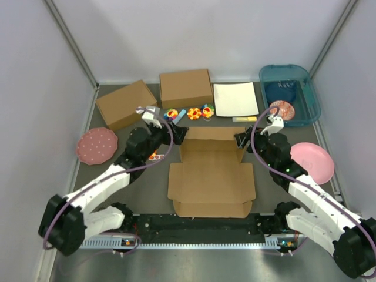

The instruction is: Fold the paper box

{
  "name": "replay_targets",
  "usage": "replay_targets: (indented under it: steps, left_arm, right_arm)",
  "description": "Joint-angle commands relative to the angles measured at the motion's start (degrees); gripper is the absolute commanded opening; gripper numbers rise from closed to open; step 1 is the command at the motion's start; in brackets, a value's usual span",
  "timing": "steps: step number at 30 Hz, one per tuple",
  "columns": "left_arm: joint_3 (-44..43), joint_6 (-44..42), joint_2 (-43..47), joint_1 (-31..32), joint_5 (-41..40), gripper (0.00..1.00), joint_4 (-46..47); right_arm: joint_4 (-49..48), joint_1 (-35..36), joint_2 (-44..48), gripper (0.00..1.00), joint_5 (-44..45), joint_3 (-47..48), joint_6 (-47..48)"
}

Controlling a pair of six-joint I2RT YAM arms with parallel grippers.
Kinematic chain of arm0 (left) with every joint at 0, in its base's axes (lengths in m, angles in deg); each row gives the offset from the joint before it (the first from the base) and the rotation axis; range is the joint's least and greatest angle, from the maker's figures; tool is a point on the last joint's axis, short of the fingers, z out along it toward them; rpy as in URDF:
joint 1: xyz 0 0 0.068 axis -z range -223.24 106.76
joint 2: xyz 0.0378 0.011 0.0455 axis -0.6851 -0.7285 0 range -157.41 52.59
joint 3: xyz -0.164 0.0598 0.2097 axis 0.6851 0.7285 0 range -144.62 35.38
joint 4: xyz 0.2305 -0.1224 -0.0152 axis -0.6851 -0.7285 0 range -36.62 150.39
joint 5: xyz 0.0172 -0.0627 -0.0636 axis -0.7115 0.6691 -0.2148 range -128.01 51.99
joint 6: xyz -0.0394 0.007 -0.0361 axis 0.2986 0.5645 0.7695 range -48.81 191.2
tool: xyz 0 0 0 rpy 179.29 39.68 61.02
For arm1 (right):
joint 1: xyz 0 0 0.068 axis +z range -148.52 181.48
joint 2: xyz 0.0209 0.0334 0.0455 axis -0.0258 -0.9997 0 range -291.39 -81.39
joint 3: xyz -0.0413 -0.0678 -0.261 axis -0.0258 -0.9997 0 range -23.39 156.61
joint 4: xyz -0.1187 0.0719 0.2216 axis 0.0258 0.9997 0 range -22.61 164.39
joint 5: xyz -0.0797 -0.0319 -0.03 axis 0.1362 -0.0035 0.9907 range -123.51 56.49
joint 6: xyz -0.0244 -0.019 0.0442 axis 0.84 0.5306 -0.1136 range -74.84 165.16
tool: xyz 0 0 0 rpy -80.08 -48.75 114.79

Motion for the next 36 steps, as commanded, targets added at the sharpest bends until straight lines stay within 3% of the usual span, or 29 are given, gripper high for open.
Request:
replay_targets:
  steps: [1, 9, 17, 22, 28, 36]
  left_arm:
    - [-2.81, 1.33, -5.88, -2.17, 13.86, 0.89, -0.26]
    - [0.09, 3.09, -9.05, -2.26, 13.7, 0.61, 3.16]
    - [1.94, 5.11, -12.73, -2.26, 13.17, 0.44, 3.61]
    - [3.52, 5.46, -14.06, -2.26, 14.49, 0.41, 4.84]
    - [3.7, 5.03, -14.58, -2.26, 14.76, 0.41, 4.32]
    - [5.63, 5.64, -15.29, -2.26, 14.93, 0.39, 4.75]
  right_arm:
    - [5.01, -0.34, -0.95, 0.67, -0.33, 0.54, 2.6]
    - [5.01, -0.43, -1.04, 0.67, -0.6, 0.19, 2.78]
    - [5.71, -0.43, 0.8, 0.68, -0.6, -0.52, 2.95]
    - [7.82, -0.43, 3.26, 0.72, 0.02, 1.94, 2.16]
    - [10.28, -0.43, -0.07, 0.7, 0.1, 6.6, 2.6]
    - [6.86, -0.52, -0.25, 0.64, 2.21, -2.36, 1.03]
